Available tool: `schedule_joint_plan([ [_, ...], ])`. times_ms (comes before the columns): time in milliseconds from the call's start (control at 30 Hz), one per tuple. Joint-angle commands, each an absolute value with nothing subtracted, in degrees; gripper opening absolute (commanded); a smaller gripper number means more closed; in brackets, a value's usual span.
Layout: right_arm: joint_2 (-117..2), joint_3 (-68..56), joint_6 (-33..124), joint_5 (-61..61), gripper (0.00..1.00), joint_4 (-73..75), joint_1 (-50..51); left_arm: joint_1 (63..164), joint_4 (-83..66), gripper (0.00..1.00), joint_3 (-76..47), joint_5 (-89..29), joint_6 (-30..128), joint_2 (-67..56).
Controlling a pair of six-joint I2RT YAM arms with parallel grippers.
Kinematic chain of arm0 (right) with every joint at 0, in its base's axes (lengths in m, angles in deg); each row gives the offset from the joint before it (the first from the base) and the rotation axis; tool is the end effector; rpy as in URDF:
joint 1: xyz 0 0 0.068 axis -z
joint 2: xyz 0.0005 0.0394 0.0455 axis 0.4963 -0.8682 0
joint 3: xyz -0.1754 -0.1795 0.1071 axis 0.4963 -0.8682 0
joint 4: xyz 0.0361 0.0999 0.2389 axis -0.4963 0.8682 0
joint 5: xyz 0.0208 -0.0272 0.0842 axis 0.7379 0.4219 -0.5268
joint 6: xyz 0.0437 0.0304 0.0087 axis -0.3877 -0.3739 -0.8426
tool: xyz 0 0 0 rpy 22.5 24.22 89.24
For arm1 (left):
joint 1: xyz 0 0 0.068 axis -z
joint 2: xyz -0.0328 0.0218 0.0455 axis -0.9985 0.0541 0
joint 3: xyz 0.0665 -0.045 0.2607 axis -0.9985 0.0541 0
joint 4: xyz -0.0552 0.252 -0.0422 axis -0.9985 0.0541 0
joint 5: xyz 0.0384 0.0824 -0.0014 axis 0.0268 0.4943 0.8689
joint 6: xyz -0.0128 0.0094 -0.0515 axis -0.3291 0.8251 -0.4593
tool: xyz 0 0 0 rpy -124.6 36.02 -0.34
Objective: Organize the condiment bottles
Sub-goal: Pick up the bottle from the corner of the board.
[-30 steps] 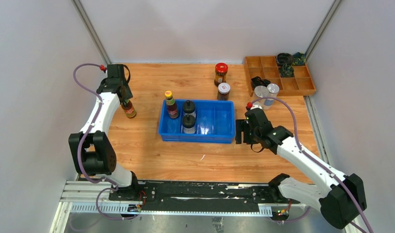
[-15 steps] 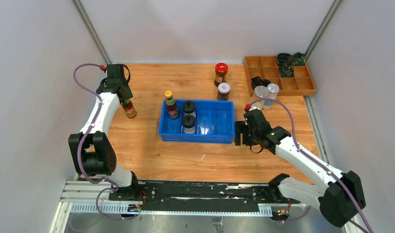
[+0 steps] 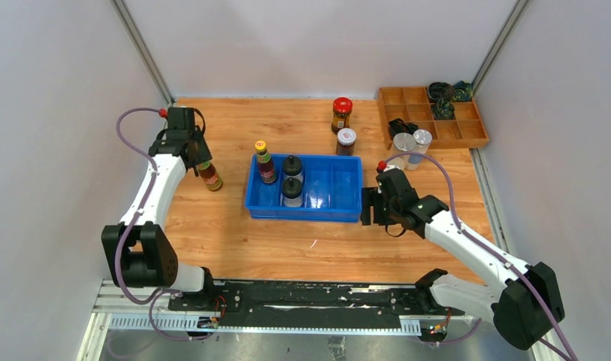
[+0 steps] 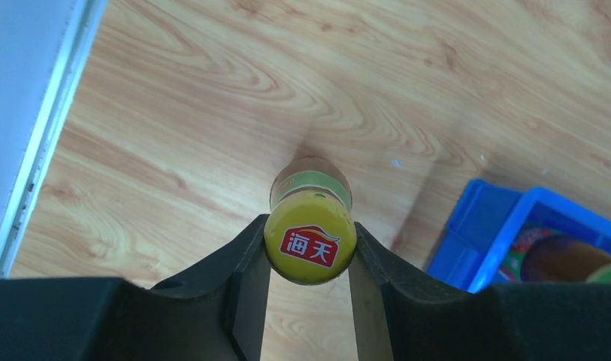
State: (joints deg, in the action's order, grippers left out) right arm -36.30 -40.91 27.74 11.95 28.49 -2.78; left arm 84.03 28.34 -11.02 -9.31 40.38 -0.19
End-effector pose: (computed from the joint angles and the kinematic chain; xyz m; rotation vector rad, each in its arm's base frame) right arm 0.1816 0.1127 0.2359 -0.1303 2.4267 0.3716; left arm 0.3036 0.0230 0.3018 -0.5732 2.2950 0.1173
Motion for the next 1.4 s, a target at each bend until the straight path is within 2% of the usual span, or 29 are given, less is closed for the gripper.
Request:
schedule_joint_plan([
  [0,-36.54,-41.37,26.76,11.2,0.76,28.64,-3.37,86.27,28.78,0.35,-10.02,-9.83,38.57,-4.84],
  [233,-35.52,-41.96,26.7,10.76,0.76,28.73,-3.38,93.65,30.43,0.35,-7.32,-6.28,37.7,-9.04],
  [467,-34.88,-42.57,26.45,10.06,0.76,28.83,-3.38,95.6,33.38,0.35,-8.03,-3.84,38.8,-12.24],
  [867,-33.29,-44.12,25.55,9.62,0.76,28.87,-3.38,99.29,41.53,0.34,-17.99,-5.8,40.49,-13.72],
  [1367,-33.35,-44.96,24.96,9.31,0.76,28.18,-3.37,111.9,53.77,0.34,-37.23,-4.7,39.89,-11.27],
])
